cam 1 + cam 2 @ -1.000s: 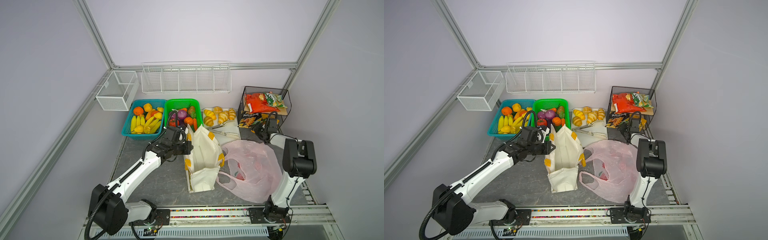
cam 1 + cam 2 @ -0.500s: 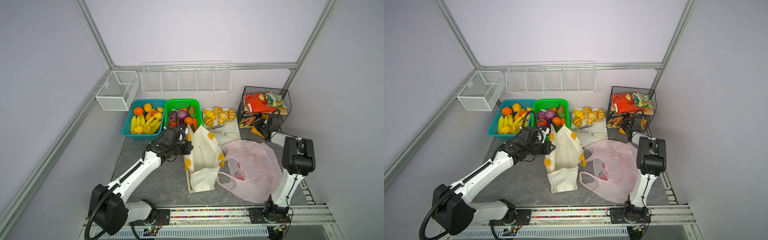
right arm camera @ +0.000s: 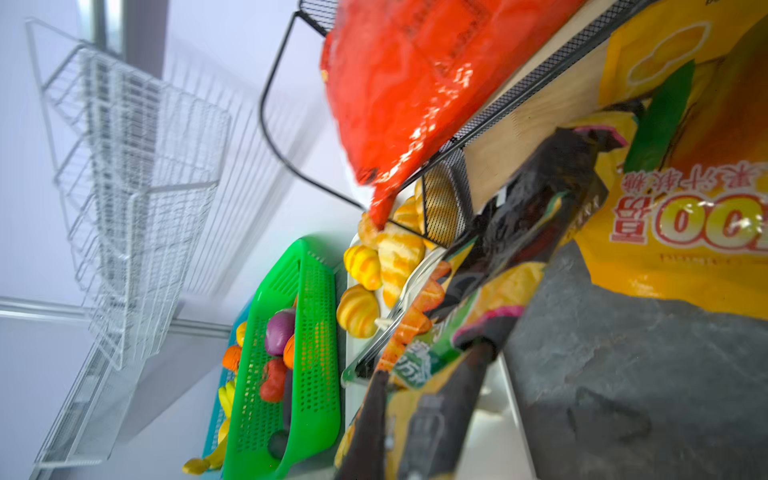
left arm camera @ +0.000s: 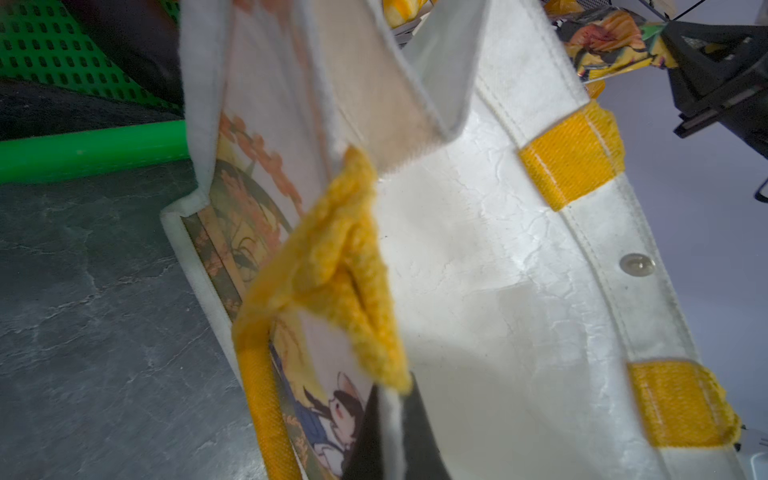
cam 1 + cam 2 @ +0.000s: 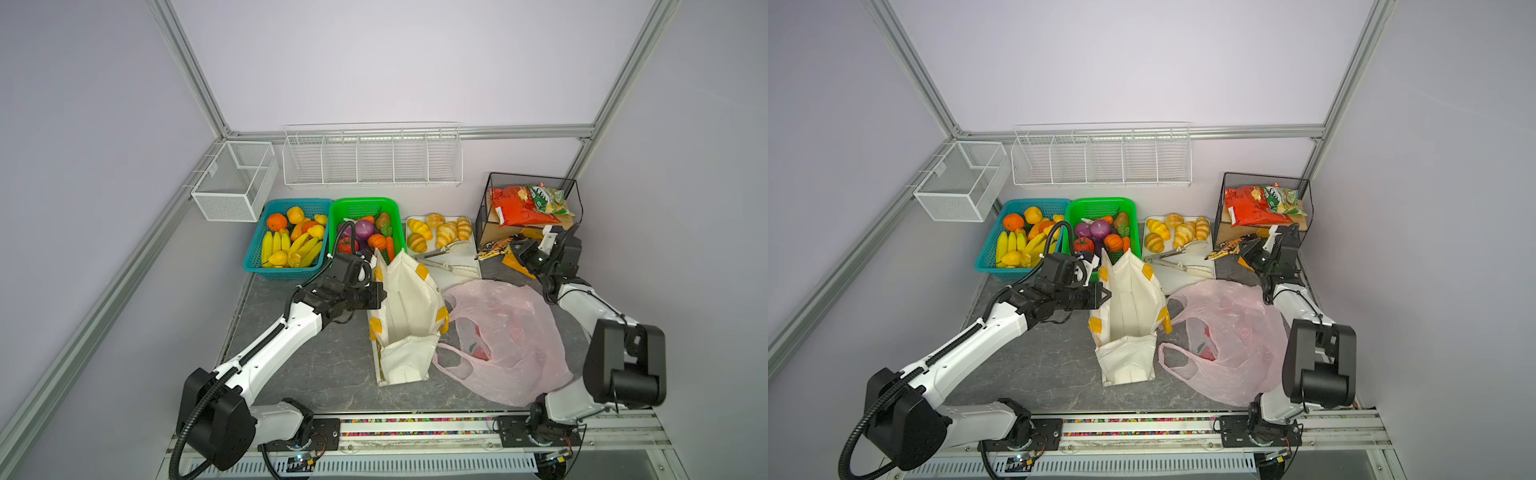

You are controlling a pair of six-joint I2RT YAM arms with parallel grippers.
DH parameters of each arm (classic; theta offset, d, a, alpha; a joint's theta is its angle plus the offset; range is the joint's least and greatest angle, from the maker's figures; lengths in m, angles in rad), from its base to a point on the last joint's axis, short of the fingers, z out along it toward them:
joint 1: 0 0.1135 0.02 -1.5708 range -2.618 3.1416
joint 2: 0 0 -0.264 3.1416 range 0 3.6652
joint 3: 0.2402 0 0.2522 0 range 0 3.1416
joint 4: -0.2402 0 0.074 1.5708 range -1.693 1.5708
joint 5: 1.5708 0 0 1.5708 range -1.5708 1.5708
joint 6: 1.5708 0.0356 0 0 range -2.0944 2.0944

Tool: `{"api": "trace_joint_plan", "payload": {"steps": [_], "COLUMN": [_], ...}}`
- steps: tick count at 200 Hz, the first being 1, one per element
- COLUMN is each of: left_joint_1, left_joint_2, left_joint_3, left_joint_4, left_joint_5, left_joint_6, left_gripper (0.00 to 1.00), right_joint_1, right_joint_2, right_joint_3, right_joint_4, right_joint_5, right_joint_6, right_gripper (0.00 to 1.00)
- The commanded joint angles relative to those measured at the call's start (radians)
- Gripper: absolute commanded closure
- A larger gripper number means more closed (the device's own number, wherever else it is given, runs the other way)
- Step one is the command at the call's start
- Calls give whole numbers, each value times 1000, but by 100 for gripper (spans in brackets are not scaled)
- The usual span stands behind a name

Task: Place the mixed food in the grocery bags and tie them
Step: 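Grasp the black-yellow chips bag on the rack with the right gripper, then carry the chips bag into the white tote and release it with the right gripper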

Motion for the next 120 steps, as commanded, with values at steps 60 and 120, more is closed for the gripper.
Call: {"api": "trace_joint_plan", "payload": {"steps": [60,120], "left_joint_1": [8,8], "left_joint_2": [-11,-24], "left_joint_3": [-15,-9], "left_joint_4": [68,63], "left_joint_5": [1,-14], "left_joint_6": [11,14], "left_gripper": [100,100], "right_joint_1": [223,558], "right_joint_2": [-487,-374], "right_joint_3": [257,453], "right_joint_4": [-649,-699], "right_joint_5": [-190,-341], "right_joint_6": [-372,-418], "right_gripper": [94,94]}}
